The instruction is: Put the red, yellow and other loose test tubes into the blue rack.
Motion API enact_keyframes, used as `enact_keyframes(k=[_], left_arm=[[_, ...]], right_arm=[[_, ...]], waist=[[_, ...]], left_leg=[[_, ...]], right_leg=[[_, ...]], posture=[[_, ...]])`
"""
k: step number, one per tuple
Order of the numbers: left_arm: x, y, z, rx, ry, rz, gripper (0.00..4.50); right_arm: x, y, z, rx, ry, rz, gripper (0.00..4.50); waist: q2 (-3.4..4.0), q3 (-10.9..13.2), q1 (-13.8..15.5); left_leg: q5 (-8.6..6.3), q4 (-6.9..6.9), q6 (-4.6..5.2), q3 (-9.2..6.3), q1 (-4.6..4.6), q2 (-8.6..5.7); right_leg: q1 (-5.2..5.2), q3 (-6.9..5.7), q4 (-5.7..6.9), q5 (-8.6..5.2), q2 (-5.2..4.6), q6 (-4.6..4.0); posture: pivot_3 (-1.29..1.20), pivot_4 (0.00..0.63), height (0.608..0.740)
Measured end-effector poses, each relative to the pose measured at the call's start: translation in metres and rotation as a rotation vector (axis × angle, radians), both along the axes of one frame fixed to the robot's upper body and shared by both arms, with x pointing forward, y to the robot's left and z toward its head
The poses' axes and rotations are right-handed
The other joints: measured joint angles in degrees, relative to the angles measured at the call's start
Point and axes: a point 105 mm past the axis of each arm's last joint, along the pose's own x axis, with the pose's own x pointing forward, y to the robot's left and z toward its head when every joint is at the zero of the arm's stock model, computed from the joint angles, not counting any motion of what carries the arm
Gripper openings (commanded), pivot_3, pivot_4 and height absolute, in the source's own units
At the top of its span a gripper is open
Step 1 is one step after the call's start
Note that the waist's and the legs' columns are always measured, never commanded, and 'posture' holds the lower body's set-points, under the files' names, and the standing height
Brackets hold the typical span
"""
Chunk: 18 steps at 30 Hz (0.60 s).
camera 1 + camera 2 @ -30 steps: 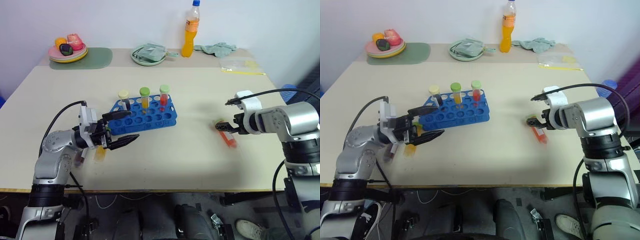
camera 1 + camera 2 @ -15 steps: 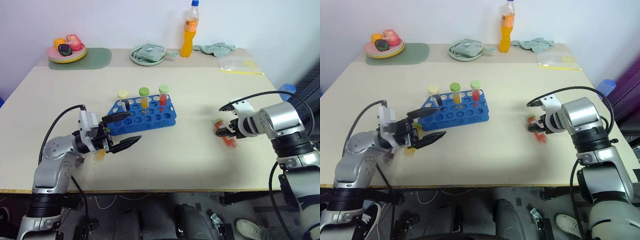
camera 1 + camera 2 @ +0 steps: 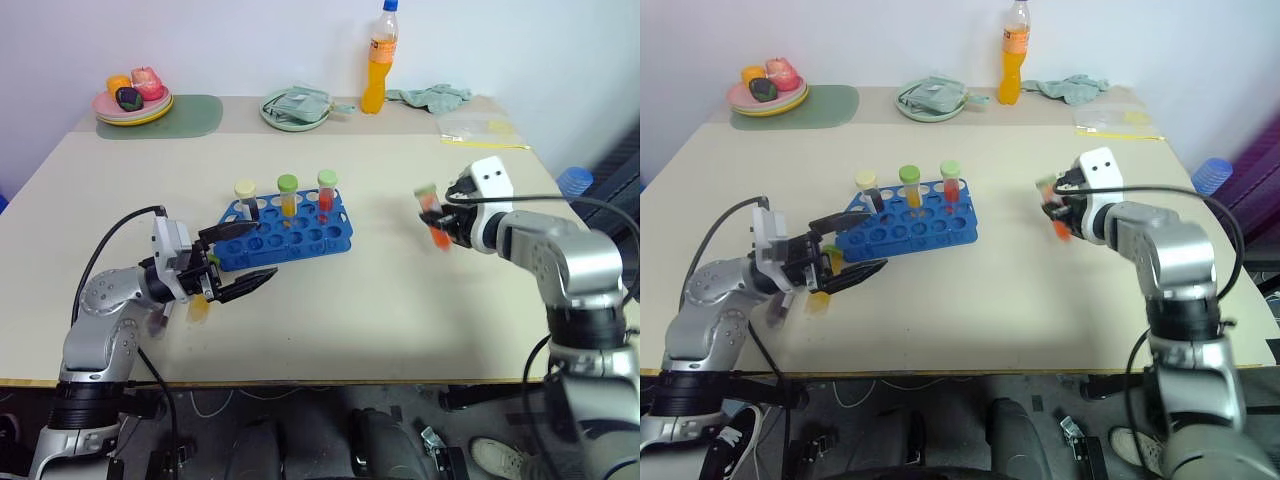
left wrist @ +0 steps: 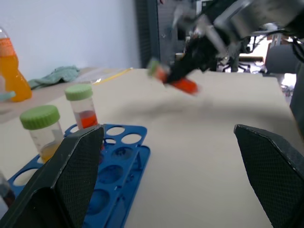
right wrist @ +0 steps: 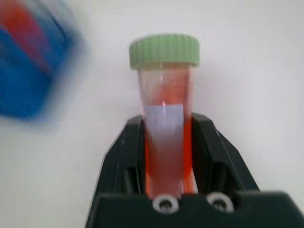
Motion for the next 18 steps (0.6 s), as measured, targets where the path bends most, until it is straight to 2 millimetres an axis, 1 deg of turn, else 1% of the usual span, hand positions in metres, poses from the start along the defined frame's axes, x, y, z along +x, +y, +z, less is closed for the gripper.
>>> enact_keyframes(k=[2,4,5,7,10,13,16,18], left_arm=[[0.001,0.003,0.0,0.004,0.003,0.001,4.5],[0.004,0.009,0.001,0.001,0.009,0.016,4.5],[0.006,0.012,0.002,0.0,0.01,0.019,4.5],[0.008,0.014,0.004,0.001,0.01,0.02,4.5],[0.011,0.015,0.008,0.005,0.005,0.006,4.5],[0.011,0.02,0.009,0.033,0.019,0.001,4.5],[0.01,0.025,0.008,0.052,0.033,0.001,4.5],[0.009,0.03,0.008,0.059,0.036,0.009,4.5]], right_arm=[[-0.017,0.013,0.015,0.065,-0.165,0.044,0.79],[-0.031,0.027,0.02,0.127,-0.273,0.072,0.79],[-0.037,0.036,0.018,0.141,-0.332,0.081,0.79],[-0.042,0.056,0.006,0.135,-0.394,0.107,0.79],[-0.037,0.096,-0.013,0.155,-0.45,0.144,0.79],[-0.027,0.123,-0.015,0.211,-0.515,0.135,0.79],[-0.018,0.131,-0.012,0.201,-0.591,0.128,0.79],[-0.011,0.133,-0.015,0.19,-0.613,0.124,0.79]], waist=[[-0.02,0.0,0.0],[-0.01,0.0,0.0],[-0.04,0.0,-0.1],[-0.04,0.0,-0.2],[-0.01,0.0,-0.8],[-0.01,0.0,-1.4],[-0.03,0.0,-1.4],[-0.02,0.0,-1.5]], left_leg=[[0.0,0.01,0.0,-0.02,0.0,0.0],[0.0,0.05,-0.01,-0.01,0.02,0.0],[0.01,0.07,-0.01,-0.01,0.03,0.0],[0.01,0.09,-0.01,0.0,0.08,-0.01],[0.04,0.1,-0.06,0.01,0.12,-0.01],[0.06,0.09,-0.08,-0.01,0.12,-0.01],[0.06,0.09,-0.09,0.0,0.09,-0.02],[0.06,0.09,-0.09,0.03,0.09,-0.03]], right_leg=[[0.03,-0.03,-0.01,0.0,0.0,0.0],[0.05,-0.02,-0.01,0.0,-0.02,-0.02],[0.08,-0.03,-0.02,-0.02,-0.02,-0.06],[0.12,-0.02,-0.01,-0.07,-0.02,-0.15],[0.1,0.0,0.05,-0.11,-0.01,-0.24],[0.1,0.0,0.09,-0.08,0.01,-0.18],[0.12,-0.01,0.05,-0.07,-0.05,-0.17],[0.12,-0.01,0.03,-0.08,-0.08,-0.18]], posture=[[0.0,0.15,0.74],[0.0,0.15,0.74],[0.0,0.15,0.74],[0.0,0.15,0.74],[0.0,0.15,0.74],[0.0,0.15,0.74],[0.0,0.15,0.74],[0.0,0.15,0.74]])
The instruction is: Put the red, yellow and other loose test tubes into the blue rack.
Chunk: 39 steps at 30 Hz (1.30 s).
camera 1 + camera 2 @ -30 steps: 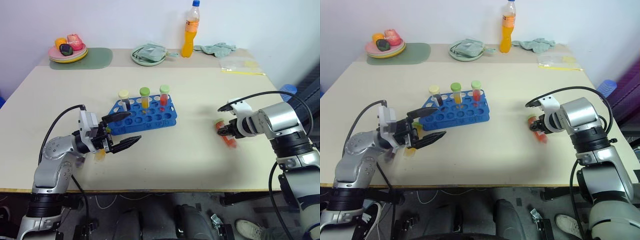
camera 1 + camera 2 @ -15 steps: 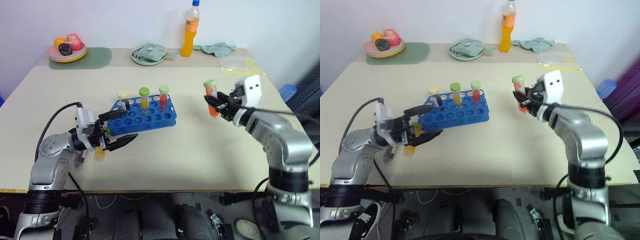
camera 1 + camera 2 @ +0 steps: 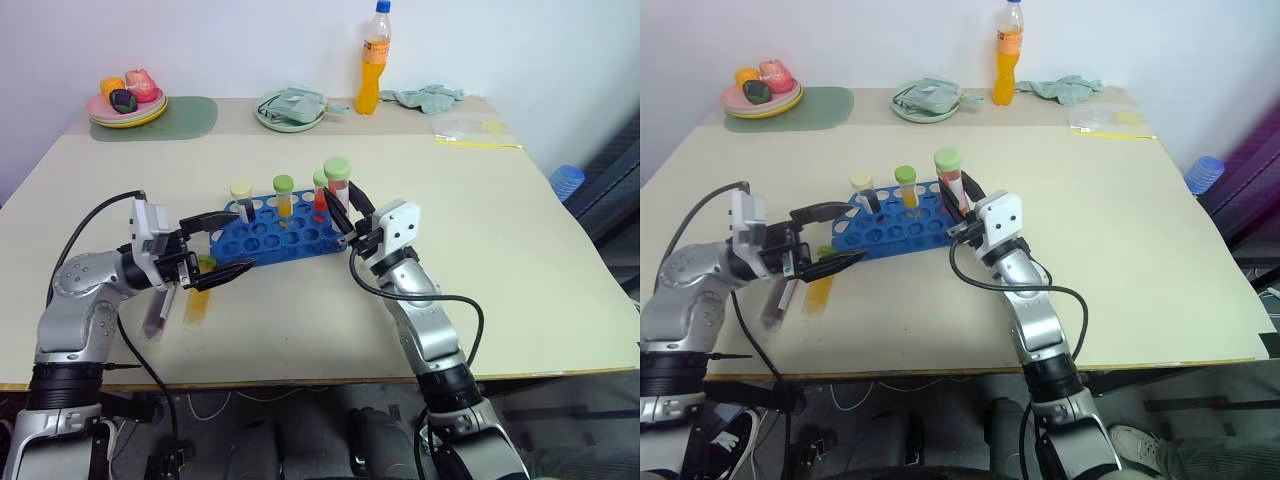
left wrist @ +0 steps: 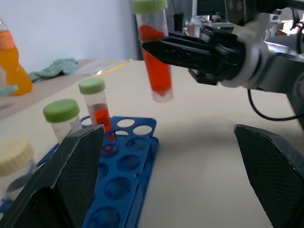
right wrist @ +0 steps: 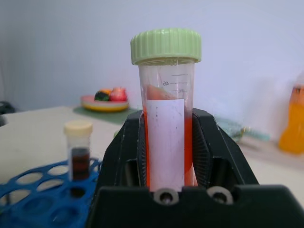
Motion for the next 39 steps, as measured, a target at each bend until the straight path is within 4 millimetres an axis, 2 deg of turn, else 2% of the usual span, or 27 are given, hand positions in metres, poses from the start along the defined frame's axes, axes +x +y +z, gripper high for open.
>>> enact_keyframes(k=[10,18,25,33,39], left_arm=[[-0.012,0.024,-0.008,0.034,0.051,0.036,4.5],[-0.013,0.026,-0.01,0.035,0.056,0.043,4.5],[-0.013,0.028,-0.011,0.035,0.055,0.036,4.5],[-0.012,0.027,-0.008,0.034,0.045,0.042,4.5],[-0.012,0.021,-0.002,0.04,0.024,0.045,4.5]], right_arm=[[0.021,0.009,-0.036,0.004,0.043,0.005,0.79],[0.026,0.02,-0.04,0.02,0.05,0.024,0.79],[0.032,0.014,-0.041,0.021,0.045,-0.005,0.79],[0.031,0.007,-0.042,0.03,0.04,-0.023,0.79],[0.029,0.015,-0.043,0.05,0.053,-0.008,0.79]], waist=[[0.03,0.0,-0.4],[0.03,0.0,-0.3],[0.02,0.0,-0.3],[0.02,0.0,-0.3],[0.02,0.0,-0.4]], left_leg=[[0.01,-0.05,-0.03,0.02,0.08,0.03],[0.02,-0.05,-0.05,0.03,0.09,0.03],[0.03,-0.05,-0.06,0.05,0.1,0.03],[0.03,-0.05,-0.07,0.06,0.13,0.03],[0.03,-0.05,-0.07,0.06,0.15,0.03]], right_leg=[[-0.01,0.0,0.09,0.0,0.0,-0.01],[0.0,0.0,0.11,0.01,-0.02,0.0],[0.0,0.0,0.14,0.01,-0.04,-0.02],[0.0,0.01,0.18,0.03,-0.05,0.01],[0.0,0.0,0.21,0.04,-0.05,0.03]], posture=[[0.0,0.15,0.74],[0.0,0.15,0.74],[0.0,0.15,0.74],[0.0,0.15,0.74],[0.0,0.15,0.74]])
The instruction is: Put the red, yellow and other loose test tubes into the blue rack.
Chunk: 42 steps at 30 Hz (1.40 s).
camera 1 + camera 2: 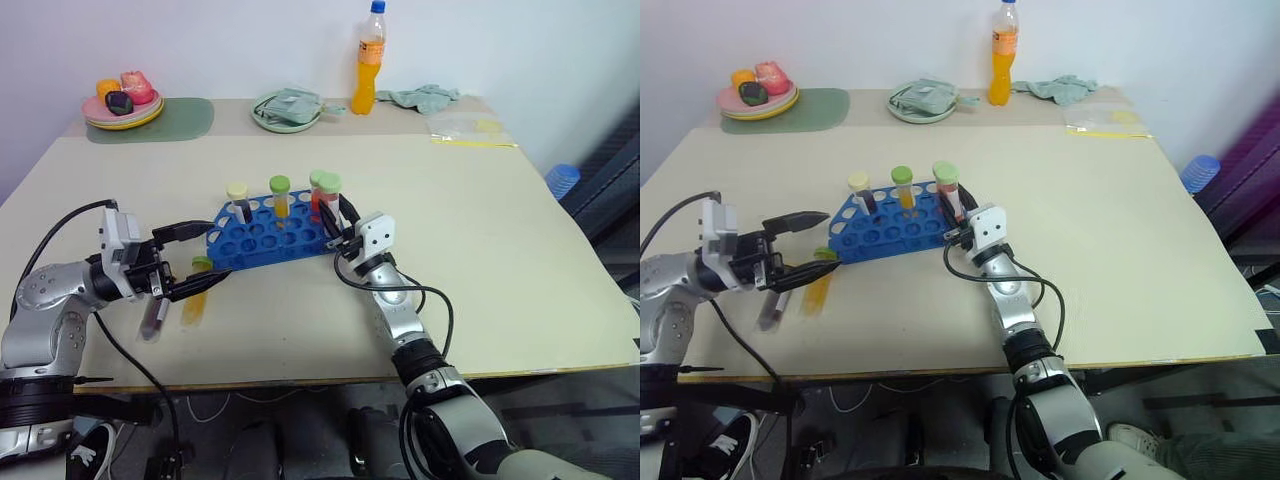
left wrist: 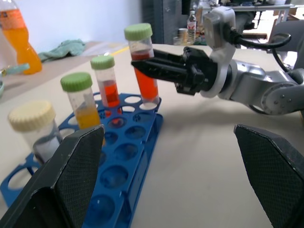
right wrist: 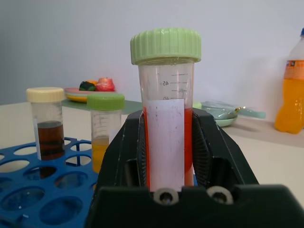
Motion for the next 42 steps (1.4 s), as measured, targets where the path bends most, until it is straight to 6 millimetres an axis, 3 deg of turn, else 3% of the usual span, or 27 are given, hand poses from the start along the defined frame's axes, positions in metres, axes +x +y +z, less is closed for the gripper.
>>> enact_keyframes(k=[11,18,19,26,29,36,42], left_arm=[[0.0,-0.008,0.009,-0.012,-0.004,0.008,4.5],[0.003,-0.011,0.014,-0.019,-0.007,0.022,4.5],[0.003,-0.012,0.016,-0.018,-0.014,0.019,4.5],[0.001,-0.017,0.015,-0.02,-0.017,0.012,4.5],[-0.005,-0.019,0.01,-0.007,0.008,0.011,4.5],[-0.016,-0.013,0.011,0.062,0.057,0.052,4.5],[0.0,0.021,-0.001,0.255,0.217,0.303,4.5]], right_arm=[[0.006,0.001,-0.011,-0.009,0.052,-0.005,0.79],[0.004,-0.007,-0.01,0.033,0.062,0.035,4.25],[0.003,-0.01,-0.01,0.024,0.055,0.026,4.42],[-0.015,-0.039,-0.002,-0.08,-0.006,-0.003,4.42],[-0.028,-0.063,-0.001,-0.14,-0.009,-0.035,4.42],[-0.064,-0.12,-0.02,-0.235,0.135,-0.06,4.42],[-0.081,-0.147,0.018,-0.363,0.096,0.009,4.42]], waist=[[0.01,0.0,0.0],[0.01,0.0,0.1],[0.01,0.0,0.1],[0.01,0.0,0.2],[0.0,0.0,0.2],[0.0,0.0,0.2],[0.03,0.0,0.4]], left_leg=[[0.0,0.0,0.0,0.01,0.0,-0.01],[0.0,0.0,0.0,0.01,0.0,-0.01],[0.0,0.0,0.0,0.01,-0.01,-0.01],[0.0,0.0,0.0,0.01,-0.01,-0.02],[-0.01,0.0,0.0,0.0,-0.01,-0.02],[-0.01,0.0,0.01,0.0,0.02,-0.02],[-0.01,-0.04,0.02,0.02,0.17,-0.02]], right_leg=[[0.0,0.0,0.02,0.02,-0.02,0.03],[0.0,0.0,0.01,0.03,-0.02,0.06],[0.0,0.0,0.01,0.03,-0.02,0.05],[0.0,0.0,0.0,0.03,-0.03,0.05],[0.0,0.01,0.0,0.02,-0.04,0.04],[0.01,0.03,-0.06,-0.08,-0.03,-0.14],[0.11,0.07,-0.09,-0.11,0.0,-0.14]], posture=[[0.0,0.15,0.74],[0.0,0.15,0.74],[0.0,0.15,0.74],[0.0,0.15,0.74],[0.0,0.15,0.74],[0.0,0.15,0.74],[0.0,0.15,0.74]])
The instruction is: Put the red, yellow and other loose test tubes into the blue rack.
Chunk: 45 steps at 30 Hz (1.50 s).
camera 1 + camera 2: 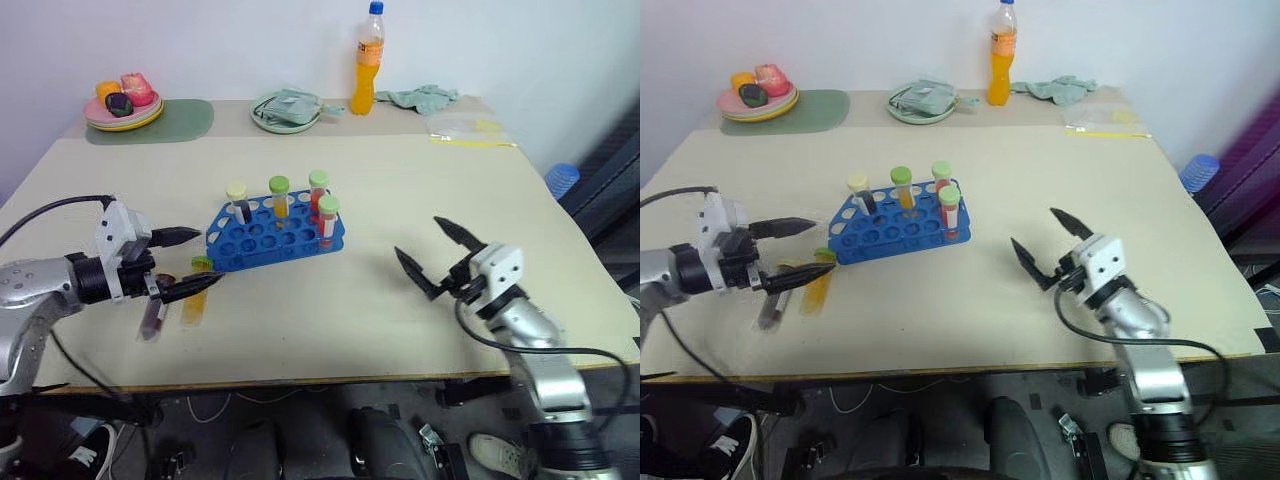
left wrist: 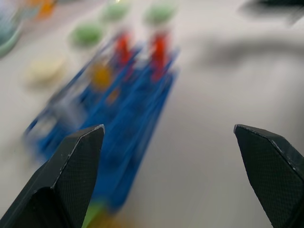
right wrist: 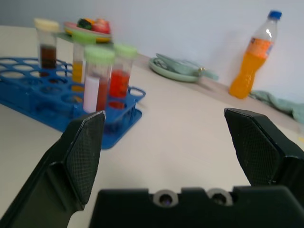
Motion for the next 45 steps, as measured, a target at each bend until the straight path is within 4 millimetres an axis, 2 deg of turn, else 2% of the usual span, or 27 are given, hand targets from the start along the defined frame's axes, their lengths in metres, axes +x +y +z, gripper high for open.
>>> enact_keyframes(k=[3,6,11,15,18,20,25,28,31,38,43,45], left_arm=[[0.011,0.003,-0.001,0.015,0.048,0.127,4.5],[0.014,0.005,-0.005,0.01,0.14,0.255,4.5],[0.001,-0.001,-0.019,0.012,0.335,0.367,4.5],[-0.006,-0.001,-0.012,-0.043,0.435,0.43,4.5],[-0.015,0.011,-0.014,0.023,0.531,0.454,4.5],[-0.011,0.021,-0.011,0.023,0.57,0.486,4.5],[-0.004,0.023,-0.022,-0.027,0.691,0.484,4.5],[0.004,0.024,-0.027,-0.066,0.757,0.49,4.5],[0.012,0.017,-0.023,-0.078,0.774,0.464,4.5],[0.015,0.008,-0.036,-0.002,0.84,0.426,4.5],[0.024,-0.003,-0.034,0.014,0.827,0.409,4.5],[0.027,-0.005,-0.039,0.018,0.836,0.419,4.5]], right_arm=[[-0.007,0.005,0.012,-0.032,0.006,0.087,4.42],[-0.008,0.008,0.016,-0.044,0.027,0.134,4.42],[-0.007,0.011,0.02,-0.05,0.027,0.157,4.42],[-0.006,0.02,0.021,-0.048,0.035,0.192,4.42],[-0.008,0.028,0.025,-0.034,0.067,0.254,4.42],[-0.018,0.034,0.031,-0.038,0.089,0.341,4.42],[-0.04,0.049,0.036,-0.075,0.121,0.482,4.42],[-0.04,0.051,0.037,-0.071,0.134,0.486,4.42],[-0.039,0.053,0.037,-0.063,0.135,0.485,4.42],[-0.044,0.055,0.032,-0.071,0.142,0.518,4.42],[-0.042,0.056,0.029,-0.06,0.133,0.516,4.42],[-0.042,0.057,0.028,-0.059,0.133,0.514,4.42]], waist=[[-0.1,0.0,0.4],[-0.12,0.0,0.6],[-0.12,0.0,0.8],[-0.16,0.0,1.3],[-0.15,0.0,1.2],[-0.13,0.0,1.5],[-0.17,0.0,1.7],[-0.24,0.0,1.6],[-0.24,0.0,1.7],[-0.25,0.0,1.5],[-0.25,0.0,1.7],[-0.25,0.0,1.7]], left_leg=[[0.0,0.01,0.0,-0.02,-0.01,-0.01],[-0.01,0.01,0.01,-0.02,-0.04,-0.01],[-0.01,0.0,0.02,-0.05,-0.02,-0.01],[0.0,0.03,0.01,-0.07,-0.01,-0.03],[0.0,0.02,0.01,-0.08,0.01,-0.03],[0.0,0.01,0.01,-0.1,0.06,-0.03],[-0.01,0.02,0.01,-0.08,0.03,-0.08],[0.0,0.02,0.01,-0.09,0.03,-0.08],[0.0,0.02,0.01,-0.09,0.0,-0.08],[0.0,0.03,0.01,-0.09,0.0,-0.08],[0.0,0.08,0.01,-0.1,-0.06,-0.09],[0.0,0.08,0.01,-0.11,-0.07,-0.09]], right_leg=[[0.04,0.0,-0.06,0.0,0.01,0.01],[0.04,0.0,-0.06,0.02,0.01,0.03],[0.03,0.0,-0.04,0.02,0.05,0.03],[0.04,0.0,-0.01,0.01,0.07,0.03],[0.02,0.02,0.0,0.01,0.07,0.01],[0.04,0.0,0.04,0.0,0.06,0.0],[0.09,-0.01,-0.03,0.0,-0.01,-0.01],[0.08,-0.01,-0.02,0.0,0.03,-0.01],[0.07,-0.01,-0.02,0.0,0.03,-0.01],[0.06,0.0,-0.01,0.0,0.06,-0.01],[0.06,0.0,-0.02,0.0,0.05,0.0],[0.05,-0.01,-0.02,0.0,0.05,0.0]], posture=[[0.0,0.15,0.74],[0.0,0.15,0.74],[0.0,0.15,0.74],[0.0,0.15,0.74],[0.0,0.15,0.74],[0.0,0.15,0.74],[0.0,0.15,0.74],[0.0,0.15,0.74],[0.0,0.15,0.74],[0.0,0.15,0.74],[0.0,0.15,0.74],[0.0,0.15,0.74]])
